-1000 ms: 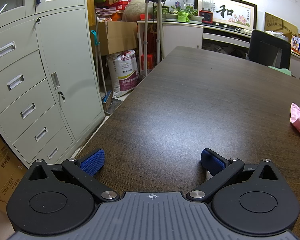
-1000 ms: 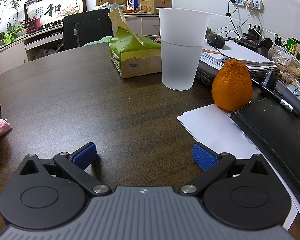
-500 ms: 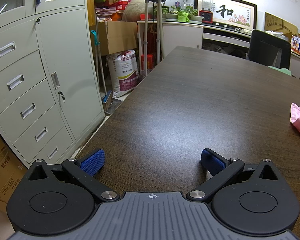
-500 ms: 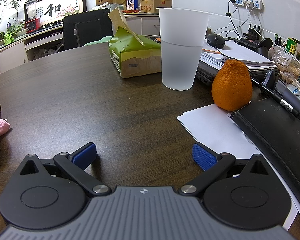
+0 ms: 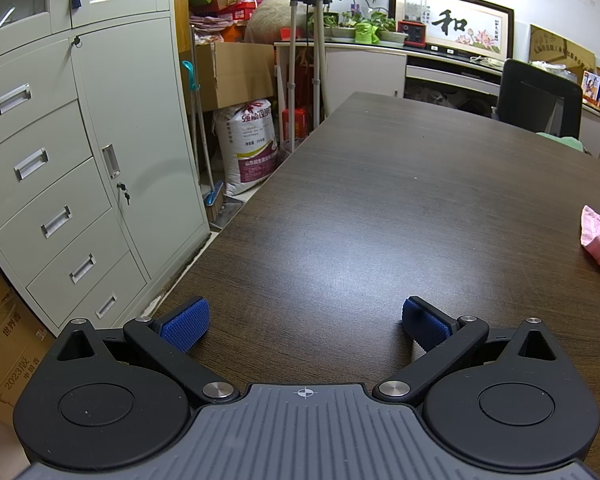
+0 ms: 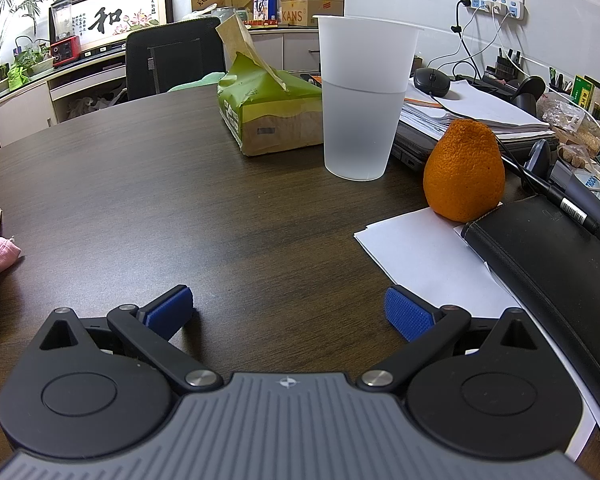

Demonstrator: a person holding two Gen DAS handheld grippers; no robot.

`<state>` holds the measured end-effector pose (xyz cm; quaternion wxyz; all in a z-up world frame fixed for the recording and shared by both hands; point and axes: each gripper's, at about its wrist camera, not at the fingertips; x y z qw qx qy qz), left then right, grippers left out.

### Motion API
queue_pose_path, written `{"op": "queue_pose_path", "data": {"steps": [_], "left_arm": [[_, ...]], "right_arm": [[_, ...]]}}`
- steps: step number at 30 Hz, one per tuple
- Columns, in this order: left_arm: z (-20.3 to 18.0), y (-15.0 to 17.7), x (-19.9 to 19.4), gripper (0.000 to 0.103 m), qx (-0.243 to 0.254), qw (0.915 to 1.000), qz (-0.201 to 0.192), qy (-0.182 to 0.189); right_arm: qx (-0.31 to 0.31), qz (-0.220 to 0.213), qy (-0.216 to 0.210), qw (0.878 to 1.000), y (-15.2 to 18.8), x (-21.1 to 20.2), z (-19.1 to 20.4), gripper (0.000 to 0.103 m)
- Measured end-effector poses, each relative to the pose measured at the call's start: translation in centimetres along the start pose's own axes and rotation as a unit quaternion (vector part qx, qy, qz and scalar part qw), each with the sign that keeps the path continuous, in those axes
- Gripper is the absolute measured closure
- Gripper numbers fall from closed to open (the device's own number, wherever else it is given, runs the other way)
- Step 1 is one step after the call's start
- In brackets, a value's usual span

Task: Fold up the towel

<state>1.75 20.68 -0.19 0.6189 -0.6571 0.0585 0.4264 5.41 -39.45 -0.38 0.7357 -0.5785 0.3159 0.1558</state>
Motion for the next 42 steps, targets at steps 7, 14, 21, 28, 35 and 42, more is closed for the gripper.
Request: {"op": "queue_pose_path", "data": {"steps": [7, 14, 21, 28, 35, 42], "left_arm": [[0.1, 0.0, 0.1, 0.0, -0.001, 1.0, 0.0, -0.001], [0.1, 0.0, 0.1, 0.0, -0.001, 1.0, 0.0, -0.001], [0.1, 0.0, 0.1, 0.0, -0.001, 1.0, 0.0, -0.001], [0.1, 0.0, 0.1, 0.0, -0.001, 1.0, 0.0, 0.001], [0.1, 0.0, 0.1, 0.0, 0.0, 1.0, 0.0, 0.003], [0.0, 0.0, 0.1, 0.0, 0.001, 1.0, 0.0, 0.003]], "right_arm": [[0.0, 0.0, 0.0, 1.0, 0.0, 0.0, 0.0, 0.0], [0.007, -0.003, -0.002, 1.0, 0.0, -0.2, -0.1, 0.0], [-0.017, -0.035, -0.063, 0.997, -1.2, -2.6, 4.5, 0.0], [-0.056, -0.037, -0.203, 0.977, -3.0, -4.0, 11.5, 0.0], [-0.094, 0.011, -0.265, 0.959, -4.3, -2.2, 18.1, 0.0], [-0.105, 0.081, -0.252, 0.959, -7.0, 0.9, 23.4, 0.0]]}}
Point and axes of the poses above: each gripper's, at about its wrist camera, not at the fingertips, and x roughly the way its jaws point, z to its left, y to its underside, and after that the axes turned 10 degrees about -y, right-handed
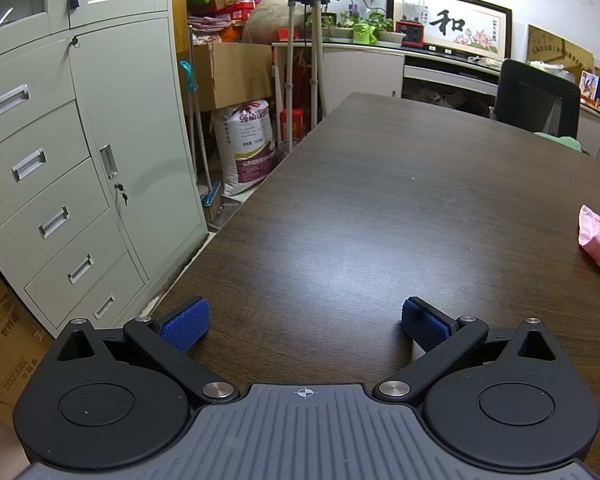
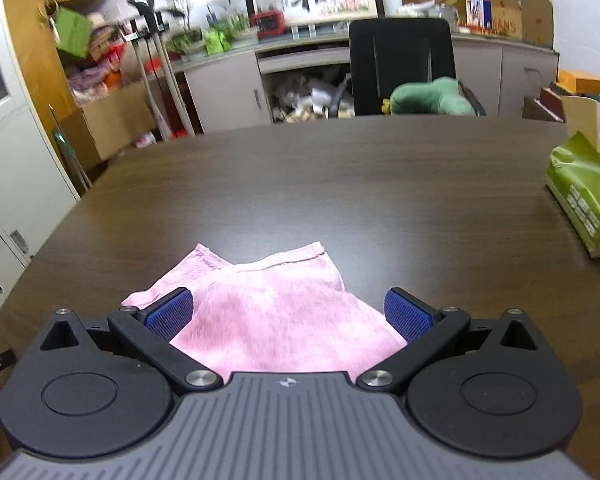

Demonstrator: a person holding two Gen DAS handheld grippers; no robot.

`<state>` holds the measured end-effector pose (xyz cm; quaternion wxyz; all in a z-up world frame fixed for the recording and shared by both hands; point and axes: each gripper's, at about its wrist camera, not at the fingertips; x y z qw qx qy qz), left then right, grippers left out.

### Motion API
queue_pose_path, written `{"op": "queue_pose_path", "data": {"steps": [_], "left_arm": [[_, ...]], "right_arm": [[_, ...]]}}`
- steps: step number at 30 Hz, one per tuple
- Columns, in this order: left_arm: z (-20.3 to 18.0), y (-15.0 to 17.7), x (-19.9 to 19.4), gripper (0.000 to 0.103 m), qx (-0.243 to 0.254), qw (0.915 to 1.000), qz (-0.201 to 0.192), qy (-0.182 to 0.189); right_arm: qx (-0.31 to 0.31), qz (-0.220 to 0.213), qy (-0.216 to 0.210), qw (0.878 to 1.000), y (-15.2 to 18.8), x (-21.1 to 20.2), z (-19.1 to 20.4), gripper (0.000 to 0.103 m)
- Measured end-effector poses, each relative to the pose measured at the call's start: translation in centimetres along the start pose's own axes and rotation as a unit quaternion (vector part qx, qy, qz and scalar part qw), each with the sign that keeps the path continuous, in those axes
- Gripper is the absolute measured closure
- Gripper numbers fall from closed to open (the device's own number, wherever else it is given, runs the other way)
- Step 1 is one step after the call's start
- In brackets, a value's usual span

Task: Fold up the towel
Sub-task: 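Move the right tool over the pink towel and close on its edge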

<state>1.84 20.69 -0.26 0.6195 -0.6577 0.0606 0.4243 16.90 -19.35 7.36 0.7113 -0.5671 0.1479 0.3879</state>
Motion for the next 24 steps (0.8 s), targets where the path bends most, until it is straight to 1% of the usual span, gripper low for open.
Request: {"op": "queue_pose_path", "data": {"steps": [1, 3, 5, 8, 9, 11, 13, 16, 18, 20, 21, 22, 24], "left_arm": [[0.0, 0.0, 0.0, 0.0, 0.0, 1.0, 0.0, 0.0], [0.0, 0.0, 0.0, 0.0, 0.0, 1.0, 0.0, 0.0], [0.0, 0.0, 0.0, 0.0, 0.0, 1.0, 0.0, 0.0], [0.0, 0.0, 0.0, 0.0, 0.0, 1.0, 0.0, 0.0], [0.0, 0.0, 0.0, 0.0, 0.0, 1.0, 0.0, 0.0], [-0.1, 0.0, 0.0, 0.0, 0.0, 1.0, 0.0, 0.0], [-0.1, 0.0, 0.0, 0.0, 0.0, 1.0, 0.0, 0.0], [-0.1, 0.0, 0.0, 0.0, 0.0, 1.0, 0.0, -0.001], [-0.1, 0.0, 0.0, 0.0, 0.0, 1.0, 0.0, -0.001], [-0.1, 0.0, 0.0, 0.0, 0.001, 1.0, 0.0, -0.001], [-0.1, 0.0, 0.0, 0.0, 0.001, 1.0, 0.0, -0.001], [-0.1, 0.0, 0.0, 0.0, 0.001, 1.0, 0.0, 0.0], [-0.1, 0.0, 0.0, 0.0, 0.002, 1.0, 0.0, 0.001]], "right_arm": [[0.005, 0.006, 0.003, 1.0, -0.4, 0.6, 0.1, 0.0], [0.022, 0.023, -0.004, 0.999, -0.9, 1.6, 0.0, 0.0], [0.053, 0.044, -0.018, 0.997, -1.2, 2.9, -0.2, 0.0], [0.062, 0.059, -0.027, 0.996, -1.3, 4.0, 0.2, 0.001], [0.058, 0.061, -0.025, 0.996, -1.2, 4.2, 0.1, 0.001], [0.036, 0.066, -0.008, 0.997, -1.4, 5.1, 0.7, 0.002], [0.032, 0.071, -0.002, 0.997, -1.6, 5.7, 0.7, 0.003], [0.043, 0.076, 0.005, 0.996, -1.9, 6.5, -0.1, 0.004], [0.052, 0.08, 0.01, 0.995, -2.0, 6.9, -0.6, 0.012], [0.063, 0.091, 0.006, 0.994, -1.7, 7.4, -1.1, 0.03], [0.059, 0.088, 0.009, 0.994, -1.6, 7.6, -1.0, 0.036], [0.046, 0.084, 0.021, 0.995, -1.5, 7.6, -0.8, 0.048], [0.042, 0.083, 0.023, 0.995, -1.4, 7.6, -0.8, 0.053]]}}
Point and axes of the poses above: each gripper's, at about its wrist camera, not at the fingertips, and x roughly the way its jaws point, z to its left, y to its underside, and after that the axes turned 10 degrees about -y, right-handed
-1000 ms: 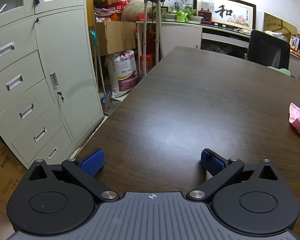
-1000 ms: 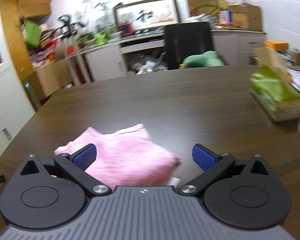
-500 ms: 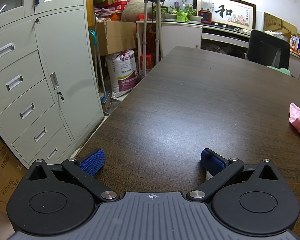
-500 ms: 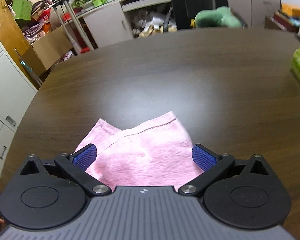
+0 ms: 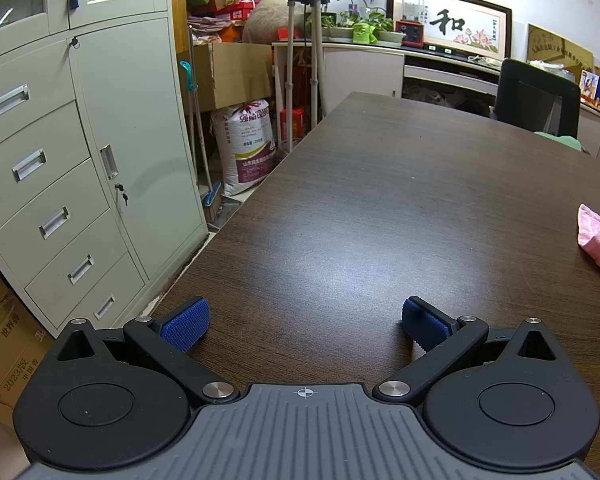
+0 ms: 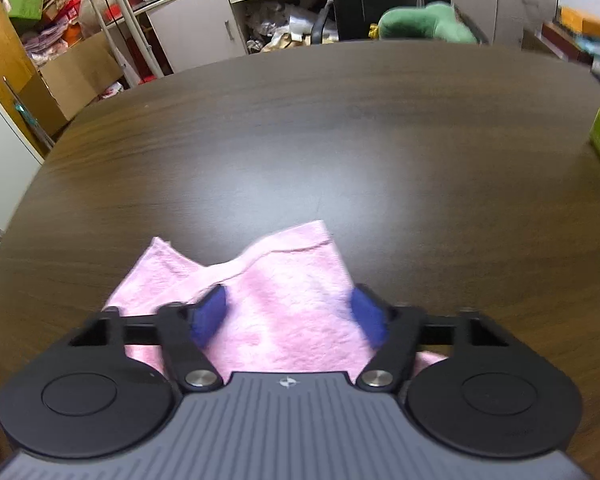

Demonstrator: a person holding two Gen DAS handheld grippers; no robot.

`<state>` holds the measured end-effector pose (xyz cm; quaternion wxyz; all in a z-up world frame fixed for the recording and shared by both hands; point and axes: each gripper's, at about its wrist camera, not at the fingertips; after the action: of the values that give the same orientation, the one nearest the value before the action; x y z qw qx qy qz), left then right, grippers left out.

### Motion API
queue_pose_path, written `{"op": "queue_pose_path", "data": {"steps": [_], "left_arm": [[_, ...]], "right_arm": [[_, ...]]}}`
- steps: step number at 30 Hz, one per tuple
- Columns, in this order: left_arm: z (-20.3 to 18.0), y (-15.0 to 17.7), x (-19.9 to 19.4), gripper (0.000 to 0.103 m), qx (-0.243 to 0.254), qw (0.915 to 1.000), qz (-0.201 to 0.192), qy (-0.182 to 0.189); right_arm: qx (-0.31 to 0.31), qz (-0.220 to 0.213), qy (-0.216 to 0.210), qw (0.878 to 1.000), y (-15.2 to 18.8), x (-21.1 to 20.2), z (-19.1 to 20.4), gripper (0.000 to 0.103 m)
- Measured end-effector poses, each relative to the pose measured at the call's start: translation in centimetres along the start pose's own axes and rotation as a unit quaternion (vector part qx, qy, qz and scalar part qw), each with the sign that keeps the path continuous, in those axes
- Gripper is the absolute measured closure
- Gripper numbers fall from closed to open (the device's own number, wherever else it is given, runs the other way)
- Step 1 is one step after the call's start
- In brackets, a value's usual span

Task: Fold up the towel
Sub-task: 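Move the right tool over the pink towel and close on its edge, then lift the towel edge with the right tool, shaking it partly open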

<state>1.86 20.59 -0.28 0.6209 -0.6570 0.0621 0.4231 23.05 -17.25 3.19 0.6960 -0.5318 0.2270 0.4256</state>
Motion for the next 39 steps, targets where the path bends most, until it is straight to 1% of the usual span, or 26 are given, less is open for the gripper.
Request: {"op": "queue_pose_path", "data": {"steps": [2, 3, 4, 5, 8, 10, 13, 19, 20, 22, 23, 26, 28, 30, 31, 33, 35, 36, 38, 39], "left_arm": [[0.0, 0.0, -0.1, 0.0, 0.0, 1.0, 0.0, 0.0], [0.0, 0.0, -0.1, 0.0, 0.0, 1.0, 0.0, 0.0], [0.0, 0.0, -0.1, 0.0, 0.0, 1.0, 0.0, 0.0], [0.0, 0.0, -0.1, 0.0, 0.0, 1.0, 0.0, 0.0], [0.0, 0.0, -0.1, 0.0, 0.0, 1.0, 0.0, 0.0], [0.0, 0.0, -0.1, 0.0, 0.0, 1.0, 0.0, 0.0], [0.0, 0.0, -0.1, 0.0, 0.0, 1.0, 0.0, 0.0], [0.0, 0.0, -0.1, 0.0, 0.0, 1.0, 0.0, 0.0], [-0.1, 0.0, -0.1, 0.0, 0.001, 1.0, 0.0, 0.001], [-0.2, 0.1, -0.2, 0.0, 0.004, 1.0, -0.001, 0.005], [-0.3, 0.1, -0.2, 0.0, 0.005, 1.0, -0.002, 0.006], [-0.5, 0.1, -0.2, 0.0, 0.008, 0.9999, -0.002, 0.009], [-0.4, 0.2, -0.2, 0.0, 0.008, 0.9999, -0.002, 0.009], [-0.5, 0.3, -0.3, 0.0, 0.009, 0.9999, -0.002, 0.009], [-0.5, 0.3, -0.3, 0.0, 0.01, 0.9999, -0.003, 0.01], [-0.7, 0.4, -0.5, 0.0, 0.015, 0.9998, -0.004, 0.015], [-0.9, 0.4, -0.7, 0.0, 0.018, 0.9996, -0.003, 0.02], [-1.1, 0.5, -0.8, 0.0, 0.022, 0.9995, -0.002, 0.024], [-1.5, 0.5, -1.1, 0.0, 0.028, 0.9992, 0.0, 0.03], [-1.8, 0.7, -1.3, 0.0, 0.033, 0.9989, 0.001, 0.035]], "right_arm": [[0.001, -0.005, -0.007, 1.0, 0.1, -0.2, -0.1, 0.069], [0.001, -0.007, -0.007, 1.0, 0.1, -0.2, -0.1, 0.074], [0.0, -0.014, -0.003, 1.0, 0.3, -0.5, -0.1, 0.083], [-0.003, -0.024, 0.0, 1.0, 0.4, -0.8, 0.0, 0.086], [-0.018, -0.058, -0.005, 0.998, 0.8, -2.1, 0.3, 0.087], [-0.027, -0.08, -0.024, 0.996, 1.1, -3.2, 0.6, 0.087], [-0.042, -0.108, -0.039, 0.993, 1.5, -4.9, 0.7, 0.088], [-0.066, -0.147, -0.083, 0.983, 2.5, -7.8, 0.8, 0.089], [-0.083, -0.155, -0.102, 0.979, 2.8, -8.9, 1.1, 0.089], [-0.097, -0.161, -0.129, 0.974, 2.8, -9.9, 1.3, 0.09], [-0.105, -0.166, -0.151, 0.969, 3.0, -10.7, 1.5, 0.09], [-0.132, -0.179, -0.224, 0.949, 3.6, -13.3, 2.3, 0.09], [-0.152, -0.179, -0.271, 0.934, 4.5, -15.2, 2.8, 0.09], [-0.168, -0.171, -0.296, 0.925, 5.4, -16.4, 3.3, 0.09], [-0.187, -0.162, -0.314, 0.917, 6.9, -17.5, 3.7, 0.09], [-0.204, -0.15, -0.328, 0.91, 8.4, -18.3, 4.2, 0.09], [-0.23, -0.122, -0.352, 0.899, 11.4, -19.0, 4.5, 0.089], [-0.237, -0.112, -0.356, 0.897, 12.0, -18.9, 4.7, 0.089], [-0.263, -0.075, -0.349, 0.896, 14.7, -18.5, 5.4, 0.086], [-0.273, -0.057, -0.339, 0.899, 16.0, -17.9, 5.8, 0.086]]}}
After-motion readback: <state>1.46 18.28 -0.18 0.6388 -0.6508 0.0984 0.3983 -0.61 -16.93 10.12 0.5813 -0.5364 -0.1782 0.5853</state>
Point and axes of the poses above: each gripper's, at about its wrist camera, not at the fingertips, and x roughly the way its jaws point, z to its left, y to its underside, and after that the axes turned 10 degrees about -y, right-handed
